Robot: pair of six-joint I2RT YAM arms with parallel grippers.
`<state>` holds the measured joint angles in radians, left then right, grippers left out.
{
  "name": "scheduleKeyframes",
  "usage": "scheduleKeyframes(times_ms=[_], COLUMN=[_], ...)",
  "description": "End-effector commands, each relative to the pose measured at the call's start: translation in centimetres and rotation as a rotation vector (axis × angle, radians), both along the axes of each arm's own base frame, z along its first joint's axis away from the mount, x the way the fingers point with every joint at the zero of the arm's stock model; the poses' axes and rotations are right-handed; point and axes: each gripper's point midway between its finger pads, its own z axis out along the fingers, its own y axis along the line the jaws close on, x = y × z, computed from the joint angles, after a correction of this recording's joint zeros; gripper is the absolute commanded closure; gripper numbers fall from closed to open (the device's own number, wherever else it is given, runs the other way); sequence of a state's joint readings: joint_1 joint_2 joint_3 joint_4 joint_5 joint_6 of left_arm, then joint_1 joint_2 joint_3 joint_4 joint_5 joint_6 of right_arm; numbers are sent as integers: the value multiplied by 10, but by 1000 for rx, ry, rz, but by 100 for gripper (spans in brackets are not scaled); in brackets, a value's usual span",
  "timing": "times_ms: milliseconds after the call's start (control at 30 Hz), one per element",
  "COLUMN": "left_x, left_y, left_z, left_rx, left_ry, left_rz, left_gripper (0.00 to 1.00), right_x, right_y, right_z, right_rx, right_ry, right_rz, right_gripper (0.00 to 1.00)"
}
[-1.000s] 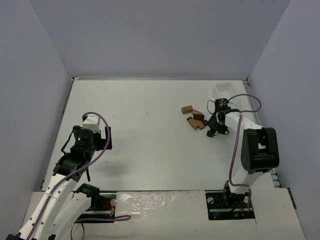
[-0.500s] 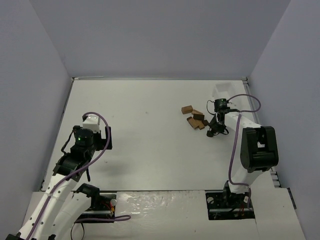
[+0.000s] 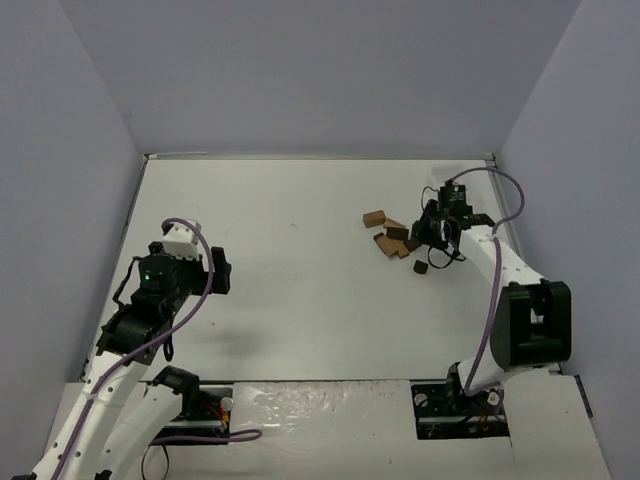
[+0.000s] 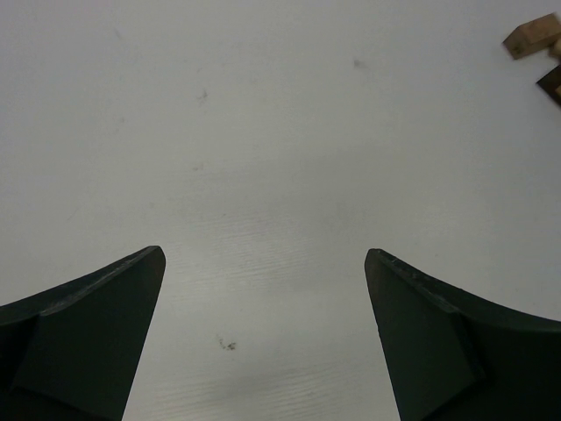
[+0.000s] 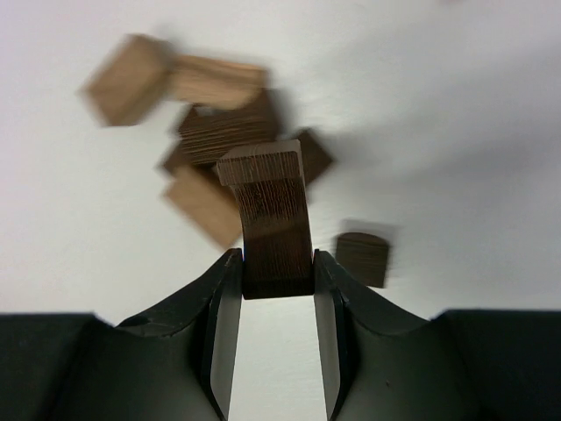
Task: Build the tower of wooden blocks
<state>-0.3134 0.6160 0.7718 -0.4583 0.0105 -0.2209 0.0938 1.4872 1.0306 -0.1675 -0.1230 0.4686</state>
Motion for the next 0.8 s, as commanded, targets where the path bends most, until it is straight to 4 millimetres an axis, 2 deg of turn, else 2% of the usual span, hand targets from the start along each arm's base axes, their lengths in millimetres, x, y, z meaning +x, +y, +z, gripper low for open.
scheduleKeyframes(times_ms=[0,67,133,200,367,567,667,767], left_x=[9,7,4,0,-6,-6,-13,-11], left_y=[-44,-63,-80,-97,-128,-159,-175,-186], left_z=[105,135,159,180,231,238,241,241], left_rx=[-174,-225,-275,-346,-499,-529,-504,-480], left_ry=[-244,-282,-308,-322,-411,-371,-393,-413], left_rz=[-200,-300,-393,-477,-669,-805,-871,-904], left_gripper=[3,3,3,3,3,3,3,3], right_x=[13,5,-4,-22,-54,-86,-93,-103], right_y=[71,95,111,133,162,188,198,208], right_z=[124,149,166,191,231,281,289,302], right_rx=[173,210,232,297,369,415,431,441], right_ry=[-374,-449,-511,-591,-711,-843,-870,-911], right_rz=[432,593,713,875,1125,1359,1433,1511], right_gripper=[100,100,100,100,100,100,100,100])
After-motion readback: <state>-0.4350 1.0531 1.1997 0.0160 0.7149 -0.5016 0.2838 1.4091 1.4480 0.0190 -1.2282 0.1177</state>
